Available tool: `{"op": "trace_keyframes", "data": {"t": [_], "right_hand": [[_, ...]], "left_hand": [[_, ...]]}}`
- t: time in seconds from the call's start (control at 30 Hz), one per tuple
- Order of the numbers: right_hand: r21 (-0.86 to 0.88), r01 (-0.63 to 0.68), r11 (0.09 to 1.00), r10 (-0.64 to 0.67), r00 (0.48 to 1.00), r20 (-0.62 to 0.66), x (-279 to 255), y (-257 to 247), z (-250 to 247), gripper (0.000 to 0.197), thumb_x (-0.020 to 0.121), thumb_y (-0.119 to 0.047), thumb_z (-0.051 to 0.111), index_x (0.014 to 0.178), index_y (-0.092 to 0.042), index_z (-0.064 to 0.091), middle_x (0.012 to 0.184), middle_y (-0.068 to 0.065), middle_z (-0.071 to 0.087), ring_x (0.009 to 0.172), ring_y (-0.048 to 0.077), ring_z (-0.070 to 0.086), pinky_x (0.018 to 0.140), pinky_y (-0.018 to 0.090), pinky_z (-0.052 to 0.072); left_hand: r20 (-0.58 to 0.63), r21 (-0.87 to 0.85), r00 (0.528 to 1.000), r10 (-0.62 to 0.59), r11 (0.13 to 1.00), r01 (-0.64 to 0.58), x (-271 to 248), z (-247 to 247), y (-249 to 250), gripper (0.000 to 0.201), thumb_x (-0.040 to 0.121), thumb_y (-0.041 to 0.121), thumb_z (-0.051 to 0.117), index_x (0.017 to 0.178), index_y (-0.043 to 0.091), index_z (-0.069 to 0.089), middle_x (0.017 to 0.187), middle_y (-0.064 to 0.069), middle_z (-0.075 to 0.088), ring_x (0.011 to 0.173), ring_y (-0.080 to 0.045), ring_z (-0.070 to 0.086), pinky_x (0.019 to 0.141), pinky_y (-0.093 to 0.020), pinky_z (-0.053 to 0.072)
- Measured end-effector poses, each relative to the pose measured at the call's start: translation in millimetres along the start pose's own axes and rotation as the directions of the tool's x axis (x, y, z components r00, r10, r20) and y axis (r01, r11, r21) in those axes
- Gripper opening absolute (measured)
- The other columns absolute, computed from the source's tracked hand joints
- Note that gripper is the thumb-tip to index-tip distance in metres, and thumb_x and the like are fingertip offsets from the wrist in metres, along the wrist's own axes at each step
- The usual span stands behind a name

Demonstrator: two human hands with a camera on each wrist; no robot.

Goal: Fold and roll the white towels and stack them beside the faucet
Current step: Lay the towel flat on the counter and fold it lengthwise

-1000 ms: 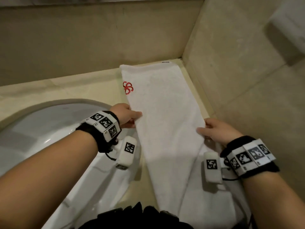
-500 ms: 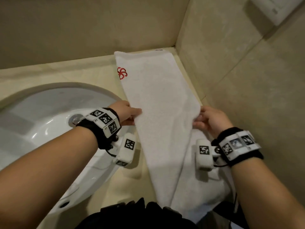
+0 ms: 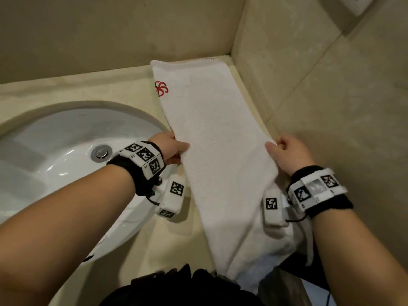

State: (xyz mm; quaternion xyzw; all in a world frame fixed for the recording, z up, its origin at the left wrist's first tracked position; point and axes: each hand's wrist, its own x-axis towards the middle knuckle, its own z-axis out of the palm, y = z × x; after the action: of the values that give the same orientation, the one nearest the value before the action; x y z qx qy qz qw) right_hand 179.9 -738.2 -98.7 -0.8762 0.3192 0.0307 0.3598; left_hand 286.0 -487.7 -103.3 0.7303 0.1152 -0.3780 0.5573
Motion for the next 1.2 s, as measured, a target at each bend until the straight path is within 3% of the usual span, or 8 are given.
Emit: {"op": "trace_keyframes", "data": {"t": [0.13, 0.23, 0.33, 0.53, 0.67, 0.87, 1.07, 1.2], "right_hand": [[-0.313, -0.055, 0.948, 0.038, 0.997, -0.061, -8.1, 6.8, 8.9, 0.027, 0.093, -0.029, 0.044, 0.097, -0.005, 0.057, 0.099, 0.017, 0.063, 0.084, 0.029, 0.053, 0.071, 0.028, 0.034], [0.230, -0.075, 0.970, 0.088, 0.995, -0.046, -18.9, 14.3, 13.5, 0.025, 0.092, -0.008, 0.036, 0.093, -0.002, 0.061, 0.080, 0.005, 0.065, 0.077, 0.021, 0.057, 0.066, 0.019, 0.039], [0.723, -0.161, 0.672, 0.095, 0.987, 0.131, -37.5, 29.7, 13.6, 0.042, 0.077, 0.021, 0.027, 0.076, -0.009, 0.057, 0.055, -0.005, 0.067, 0.057, 0.008, 0.062, 0.053, 0.013, 0.048], [0.520, 0.079, 0.850, -0.271, 0.913, 0.304, -56.6, 32.1, 13.6, 0.025, 0.081, 0.002, 0.059, 0.089, -0.022, 0.062, 0.089, -0.005, 0.069, 0.089, 0.012, 0.064, 0.086, 0.026, 0.050], [0.661, 0.019, 0.750, -0.262, 0.926, 0.271, -66.0, 23.4, 24.9, 0.013, 0.085, -0.011, 0.059, 0.082, -0.024, 0.063, 0.077, -0.007, 0.071, 0.075, 0.009, 0.066, 0.072, 0.027, 0.053], [0.102, 0.156, 0.982, -0.152, 0.987, -0.047, -79.4, 29.0, 22.2, 0.030, 0.092, -0.036, 0.047, 0.066, -0.021, 0.050, 0.062, -0.009, 0.049, 0.066, 0.015, 0.049, 0.065, 0.026, 0.037], [0.514, 0.046, 0.857, -0.246, 0.911, 0.330, -100.8, 48.0, 14.1, 0.052, 0.074, 0.024, 0.033, 0.101, -0.016, 0.052, 0.097, 0.000, 0.061, 0.088, 0.007, 0.059, 0.078, 0.021, 0.045], [0.379, 0.176, 0.908, -0.305, 0.900, 0.312, -98.3, 46.7, 14.6, 0.032, 0.082, 0.006, 0.055, 0.091, -0.025, 0.056, 0.092, -0.009, 0.064, 0.080, -0.007, 0.061, 0.076, 0.014, 0.047]], "left_hand": [[-0.017, -0.008, 1.000, -0.003, 1.000, 0.003, -8.4, 2.5, -6.1, 0.008, 0.085, 0.010, 0.061, 0.091, 0.008, 0.056, 0.081, -0.006, 0.061, 0.070, -0.017, 0.061, 0.059, -0.025, 0.058], [0.064, -0.042, 0.997, -0.037, 0.998, 0.040, -20.1, 11.0, -16.2, 0.010, 0.083, 0.008, 0.064, 0.091, 0.010, 0.058, 0.083, -0.005, 0.065, 0.070, -0.017, 0.063, 0.050, -0.021, 0.056], [0.131, -0.041, 0.986, -0.102, 0.993, 0.108, -33.1, 23.3, -31.4, 0.010, 0.082, 0.005, 0.065, 0.088, 0.010, 0.058, 0.083, -0.006, 0.065, 0.069, -0.018, 0.063, 0.046, -0.021, 0.055], [0.105, -0.004, 0.992, -0.063, 0.998, 0.064, -47.1, 18.5, -47.6, 0.009, 0.088, 0.004, 0.057, 0.096, 0.008, 0.056, 0.085, -0.006, 0.063, 0.070, -0.017, 0.060, 0.046, -0.020, 0.055], [0.019, -0.007, 0.998, -0.058, 0.998, 0.058, -52.9, -3.8, -48.3, 0.014, 0.089, 0.005, 0.055, 0.103, 0.008, 0.054, 0.095, -0.009, 0.061, 0.071, -0.016, 0.060, 0.051, -0.024, 0.057], [0.059, -0.020, 0.993, -0.106, 0.994, 0.108, -73.6, -1.4, -63.7, 0.012, 0.083, 0.008, 0.064, 0.078, 0.011, 0.053, 0.077, -0.007, 0.063, 0.058, -0.014, 0.061, 0.044, -0.020, 0.054], [0.120, 0.029, 0.983, -0.139, 0.990, 0.136, -94.1, 9.6, -82.3, 0.013, 0.083, 0.005, 0.063, 0.094, 0.008, 0.057, 0.085, -0.008, 0.064, 0.070, -0.019, 0.062, 0.055, -0.026, 0.056], [0.134, 0.028, 0.980, -0.148, 0.989, 0.146, -104.8, 13.7, -89.2, 0.007, 0.084, 0.002, 0.060, 0.086, 0.009, 0.059, 0.079, -0.007, 0.064, 0.066, -0.018, 0.061, 0.045, -0.020, 0.054]]}}
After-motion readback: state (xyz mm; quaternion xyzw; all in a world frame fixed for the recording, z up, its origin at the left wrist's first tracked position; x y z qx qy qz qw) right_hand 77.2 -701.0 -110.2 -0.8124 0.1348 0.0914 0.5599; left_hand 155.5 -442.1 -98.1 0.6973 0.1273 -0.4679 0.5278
